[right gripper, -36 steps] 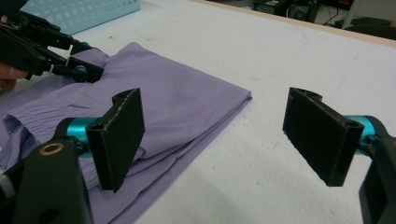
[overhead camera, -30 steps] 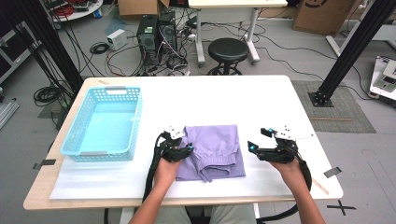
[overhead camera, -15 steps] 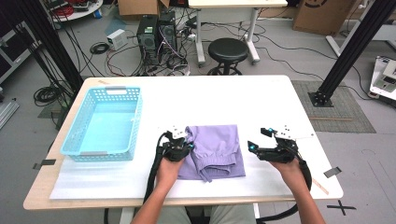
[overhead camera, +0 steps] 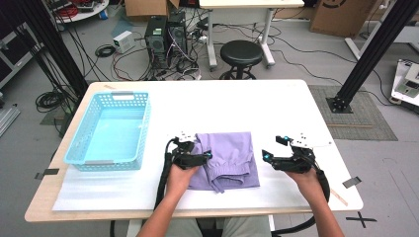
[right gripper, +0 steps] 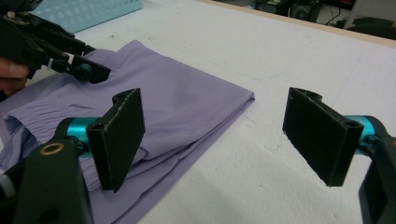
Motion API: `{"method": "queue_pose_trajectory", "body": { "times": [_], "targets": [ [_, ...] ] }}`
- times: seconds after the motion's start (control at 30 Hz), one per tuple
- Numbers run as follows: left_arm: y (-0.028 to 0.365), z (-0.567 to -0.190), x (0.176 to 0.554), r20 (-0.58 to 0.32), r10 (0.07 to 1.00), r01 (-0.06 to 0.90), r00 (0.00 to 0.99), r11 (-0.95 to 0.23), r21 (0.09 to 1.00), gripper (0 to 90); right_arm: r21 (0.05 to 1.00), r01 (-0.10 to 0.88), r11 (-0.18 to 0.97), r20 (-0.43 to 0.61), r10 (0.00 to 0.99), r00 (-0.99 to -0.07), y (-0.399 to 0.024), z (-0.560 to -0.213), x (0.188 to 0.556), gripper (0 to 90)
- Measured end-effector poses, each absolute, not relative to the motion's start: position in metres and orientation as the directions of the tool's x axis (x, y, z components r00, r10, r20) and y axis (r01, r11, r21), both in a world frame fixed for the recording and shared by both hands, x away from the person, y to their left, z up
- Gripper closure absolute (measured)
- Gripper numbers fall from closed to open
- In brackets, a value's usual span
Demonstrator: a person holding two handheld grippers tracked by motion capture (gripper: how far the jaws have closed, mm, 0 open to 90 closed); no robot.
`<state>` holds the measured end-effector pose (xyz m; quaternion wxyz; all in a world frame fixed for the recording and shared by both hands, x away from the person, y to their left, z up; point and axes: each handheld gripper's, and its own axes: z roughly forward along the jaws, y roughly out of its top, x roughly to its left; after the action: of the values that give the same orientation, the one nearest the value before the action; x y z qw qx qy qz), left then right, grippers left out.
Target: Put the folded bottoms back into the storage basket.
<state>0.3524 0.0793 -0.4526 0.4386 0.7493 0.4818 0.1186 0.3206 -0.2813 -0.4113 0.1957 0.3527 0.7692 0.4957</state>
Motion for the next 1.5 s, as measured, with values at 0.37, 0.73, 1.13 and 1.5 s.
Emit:
{"method": "queue_pose_trajectory", "body": {
  "times": [0.37, 0.73, 1.13, 1.5],
  "targets": [
    [0.047, -0.451, 0.336, 0.071, 0.803, 0.461, 0.592, -0.409, 0.788, 82.1, 0.902, 0.348, 0.256, 0.050, 0.738, -0.673, -0.282, -0.410, 0.320, 21.2],
    [0.067, -0.428, 0.337, -0.071, 0.768, 0.396, 0.637, -0.247, 0.884, 84.5, 0.905, 0.351, 0.242, 0.056, 0.748, -0.661, -0.288, -0.411, 0.320, 21.2],
    [0.083, -0.375, 0.336, -0.076, 0.706, 0.271, 0.704, -0.168, 0.948, 85.0, 0.908, 0.348, 0.235, 0.057, 0.751, -0.658, -0.289, -0.410, 0.320, 21.2],
    [0.107, -0.330, 0.343, -0.051, 0.707, 0.203, 0.706, -0.133, 0.970, 85.1, 0.908, 0.347, 0.234, 0.057, 0.752, -0.656, -0.290, -0.410, 0.320, 21.2]
  ]
}}
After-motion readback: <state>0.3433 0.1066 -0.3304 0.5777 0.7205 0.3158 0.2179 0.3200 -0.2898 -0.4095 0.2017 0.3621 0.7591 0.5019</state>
